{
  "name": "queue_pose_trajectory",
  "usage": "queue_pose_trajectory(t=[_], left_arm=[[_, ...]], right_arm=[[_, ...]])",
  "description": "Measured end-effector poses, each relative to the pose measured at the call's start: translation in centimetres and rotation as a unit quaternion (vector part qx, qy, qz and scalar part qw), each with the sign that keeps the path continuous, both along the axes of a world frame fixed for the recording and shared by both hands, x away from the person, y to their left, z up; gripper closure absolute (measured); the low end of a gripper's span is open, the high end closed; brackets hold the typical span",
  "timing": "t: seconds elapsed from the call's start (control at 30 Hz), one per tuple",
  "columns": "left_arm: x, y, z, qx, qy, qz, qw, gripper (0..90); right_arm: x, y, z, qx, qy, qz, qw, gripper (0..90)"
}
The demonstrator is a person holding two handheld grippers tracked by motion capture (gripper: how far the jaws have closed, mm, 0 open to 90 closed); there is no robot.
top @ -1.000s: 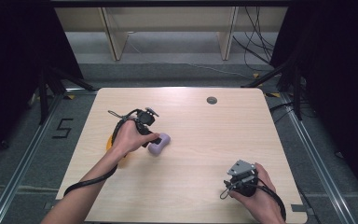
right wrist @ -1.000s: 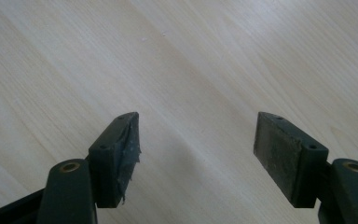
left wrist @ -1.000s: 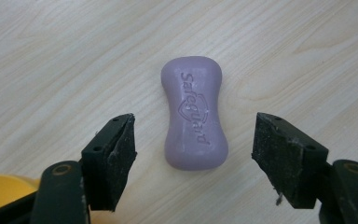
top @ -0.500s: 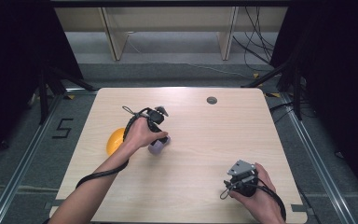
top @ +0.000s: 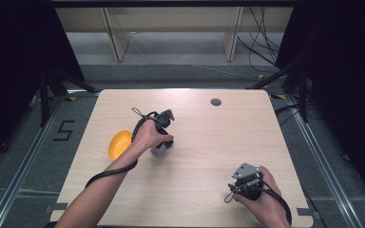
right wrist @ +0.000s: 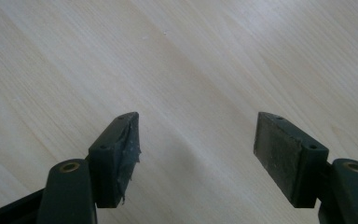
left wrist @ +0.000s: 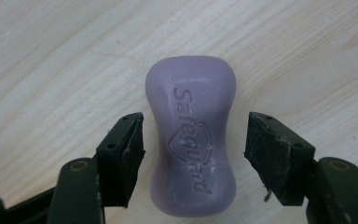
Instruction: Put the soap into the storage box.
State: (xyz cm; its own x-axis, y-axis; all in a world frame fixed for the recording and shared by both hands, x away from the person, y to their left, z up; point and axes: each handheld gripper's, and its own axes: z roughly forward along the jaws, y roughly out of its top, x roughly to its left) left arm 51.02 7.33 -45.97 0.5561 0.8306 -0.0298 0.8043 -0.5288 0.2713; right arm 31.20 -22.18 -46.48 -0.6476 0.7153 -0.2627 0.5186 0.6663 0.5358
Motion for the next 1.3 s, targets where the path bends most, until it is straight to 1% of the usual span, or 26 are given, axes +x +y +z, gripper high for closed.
queue_pose_trajectory(t=[0.03, 0.07, 0.1, 0.17, 0.2, 0.23, 0.27, 0.3, 0.33, 0.37, 0.4, 0.47, 0.5, 0.6, 0.63, 0.7, 0.8, 0.83, 0.87, 1.03, 1.07, 1.17, 1.23, 1.27, 1.3], left_arm=[[0.0, 0.0, 0.0, 0.0, 0.0, 0.0, 1.0, 37.1], [0.2, 0.1, -0.2, 0.01, 0.012, -0.006, 0.9999, 37.4], [0.2, 0.0, -0.4, 0.008, 0.009, -0.002, 0.9999, 37.4], [0.4, 0.0, -0.6, 0.016, 0.013, -0.001, 0.9998, 37.8], [0.5, 0.0, -0.7, 0.015, 0.015, -0.001, 0.9998, 37.9], [0.5, 0.0, -0.8, 0.012, 0.016, 0.004, 0.9998, 38.1], [0.6, 0.1, -0.9, 0.015, 0.022, -0.001, 0.9996, 38.2], [0.7, 0.1, -1.0, 0.014, 0.019, 0.001, 0.9997, 38.4], [0.8, 0.1, -1.2, 0.012, 0.02, 0.003, 0.9997, 38.8], [0.8, 0.0, -1.2, 0.012, 0.025, 0.009, 0.9996, 39.1], [0.9, 0.1, -1.3, 0.014, 0.026, 0.002, 0.9996, 39.3], [0.9, 0.0, -1.5, 0.012, 0.029, 0.006, 0.9995, 40.1], [1.0, 0.0, -1.5, 0.013, 0.031, 0.002, 0.9994, 40.7], [1.0, -0.1, -1.6, 0.012, 0.036, 0.007, 0.9992, 42.6], [1.1, -0.1, -1.7, 0.013, 0.044, 0.007, 0.9989, 43.4], [1.1, -0.1, -1.8, 0.01, 0.041, 0.011, 0.999, 44.1], [1.2, -0.2, -2.1, 0.013, 0.046, 0.008, 0.9988, 46.6], [1.2, -0.2, -2.0, 0.016, 0.051, 0.006, 0.9986, 46.9], [1.3, -0.2, -1.9, 0.018, 0.058, 0.008, 0.9981, 47.2], [1.3, -0.1, -1.9, 0.016, 0.062, 0.02, 0.9978, 48.0], [1.2, -0.1, -1.8, 0.027, 0.067, 0.014, 0.9973, 48.1], [1.0, -0.1, -1.7, 0.027, 0.064, 0.011, 0.9975, 48.2], [0.8, 0.0, -1.2, 0.024, 0.064, 0.006, 0.9977, 48.3], [0.6, 0.1, -1.1, 0.024, 0.06, 0.005, 0.9979, 48.4], [0.5, 0.1, -1.1, 0.017, 0.047, 0.003, 0.9987, 48.4]], right_arm=[[0.0, 0.0, 0.0, 0.0, 0.0, 0.0, 1.0, 32.1], [0.0, 0.0, 0.0, 0.0, 0.0, -0.001, 1.0, 32.1], [0.0, -0.1, 0.0, -0.002, -0.003, 0.003, 1.0, 32.1], [0.0, -0.1, 0.0, -0.002, -0.003, 0.002, 1.0, 32.1], [0.1, -0.1, 0.1, -0.011, -0.01, 0.01, 0.9999, 32.1], [0.1, -0.2, 0.1, -0.009, -0.009, 0.01, 0.9999, 32.1], [0.1, -0.2, 0.1, -0.008, -0.008, 0.01, 0.9999, 32.1], [0.1, -0.1, 0.1, -0.009, -0.009, 0.01, 0.9999, 32.1], [0.1, -0.1, 0.1, -0.009, -0.008, 0.008, 0.9999, 32.1], [0.1, -0.1, 0.1, -0.01, -0.01, 0.01, 0.9999, 32.1], [-0.1, 0.0, 0.0, 0.002, -0.001, -0.004, 1.0, 32.1], [0.0, -0.1, 0.0, -0.001, -0.002, 0.0, 1.0, 32.1], [0.0, -0.1, 0.0, -0.002, -0.002, 0.003, 1.0, 32.1], [0.0, -0.1, 0.0, -0.001, -0.002, 0.003, 1.0, 32.1], [0.0, -0.1, 0.0, -0.001, -0.002, -0.001, 1.0, 32.1], [0.0, -0.1, -0.1, 0.0, -0.001, 0.002, 1.0, 32.1], [0.1, -0.1, -0.1, -0.001, -0.001, 0.005, 1.0, 32.1], [0.1, -0.1, -0.1, -0.001, -0.001, 0.006, 1.0, 32.1], [0.0, -0.1, -0.1, -0.001, -0.001, 0.0, 1.0, 32.1], [0.0, -0.1, 0.0, -0.002, -0.003, 0.0, 1.0, 32.1], [0.0, -0.1, 0.0, 0.0, -0.003, -0.003, 1.0, 32.1], [0.0, -0.1, 0.0, 0.0, -0.003, -0.003, 1.0, 32.1], [0.0, -0.2, -0.1, -0.002, -0.003, 0.001, 1.0, 32.1], [0.0, -0.2, -0.1, -0.002, -0.003, 0.001, 1.0, 32.1], [0.0, -0.2, 0.0, -0.003, -0.004, 0.001, 1.0, 32.1]])
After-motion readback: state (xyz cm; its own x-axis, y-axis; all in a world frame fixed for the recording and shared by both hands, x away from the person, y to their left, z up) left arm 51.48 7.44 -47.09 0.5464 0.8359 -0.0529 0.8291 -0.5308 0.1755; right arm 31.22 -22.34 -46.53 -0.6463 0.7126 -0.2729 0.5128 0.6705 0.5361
